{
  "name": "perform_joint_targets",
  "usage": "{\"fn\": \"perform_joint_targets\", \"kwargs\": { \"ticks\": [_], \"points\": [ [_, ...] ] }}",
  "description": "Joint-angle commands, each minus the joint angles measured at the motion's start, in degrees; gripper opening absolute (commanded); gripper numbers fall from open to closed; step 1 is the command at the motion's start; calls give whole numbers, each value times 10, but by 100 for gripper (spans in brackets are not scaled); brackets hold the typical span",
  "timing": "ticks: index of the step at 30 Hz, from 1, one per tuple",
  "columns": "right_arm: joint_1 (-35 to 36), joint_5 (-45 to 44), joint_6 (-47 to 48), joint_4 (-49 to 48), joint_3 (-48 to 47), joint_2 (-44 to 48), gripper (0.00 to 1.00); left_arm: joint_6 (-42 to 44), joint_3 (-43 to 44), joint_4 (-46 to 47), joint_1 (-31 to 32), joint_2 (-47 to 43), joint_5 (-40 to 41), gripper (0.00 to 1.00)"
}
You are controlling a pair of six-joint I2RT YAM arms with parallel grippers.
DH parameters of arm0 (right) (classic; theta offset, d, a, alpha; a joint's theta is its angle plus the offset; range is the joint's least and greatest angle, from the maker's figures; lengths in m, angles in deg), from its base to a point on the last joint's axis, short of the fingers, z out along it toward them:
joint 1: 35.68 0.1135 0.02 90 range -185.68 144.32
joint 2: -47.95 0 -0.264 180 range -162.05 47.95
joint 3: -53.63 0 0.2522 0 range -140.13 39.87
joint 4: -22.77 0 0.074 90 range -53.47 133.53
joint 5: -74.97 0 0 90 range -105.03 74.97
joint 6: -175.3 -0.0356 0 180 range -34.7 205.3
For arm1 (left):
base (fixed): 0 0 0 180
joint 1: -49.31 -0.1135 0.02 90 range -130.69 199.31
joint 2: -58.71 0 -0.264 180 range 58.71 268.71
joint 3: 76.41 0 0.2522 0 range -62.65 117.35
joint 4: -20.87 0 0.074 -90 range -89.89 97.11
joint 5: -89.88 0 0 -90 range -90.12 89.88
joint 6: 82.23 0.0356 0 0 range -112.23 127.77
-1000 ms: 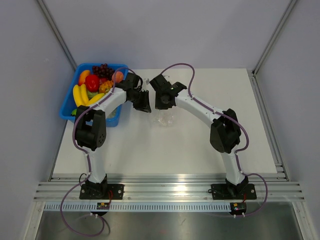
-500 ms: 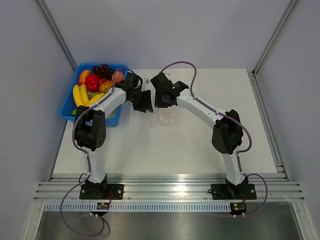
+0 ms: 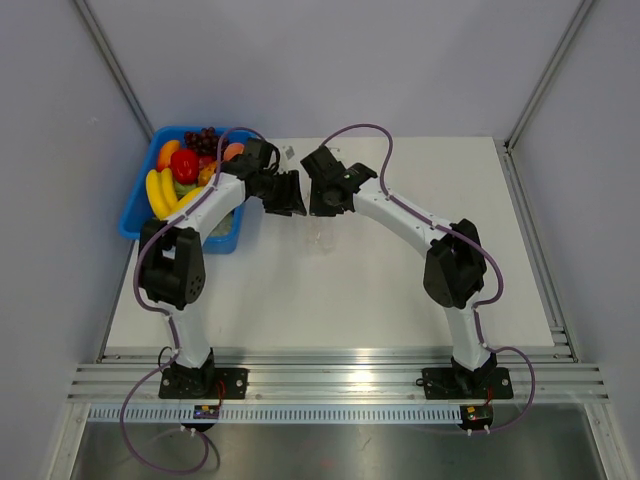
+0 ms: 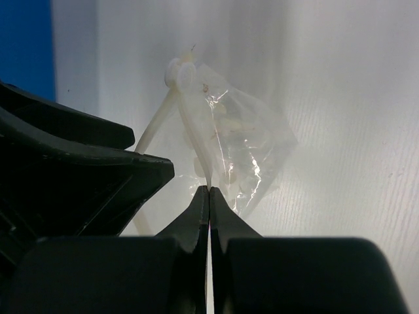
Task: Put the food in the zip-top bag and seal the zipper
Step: Open the zipper of the food storage bag at the center of the board.
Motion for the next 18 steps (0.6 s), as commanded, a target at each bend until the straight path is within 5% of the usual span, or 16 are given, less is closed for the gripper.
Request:
{"fn": "perform_joint_targets", "kwargs": {
  "ticks": [1, 18],
  "points": [
    [7, -3, -4, -10, 0, 8, 0, -16, 30, 16, -8, -38, -23, 51],
    [7, 13, 3, -6, -51, -27, 0, -38, 44, 6, -44, -71, -57, 41]
  ]
}}
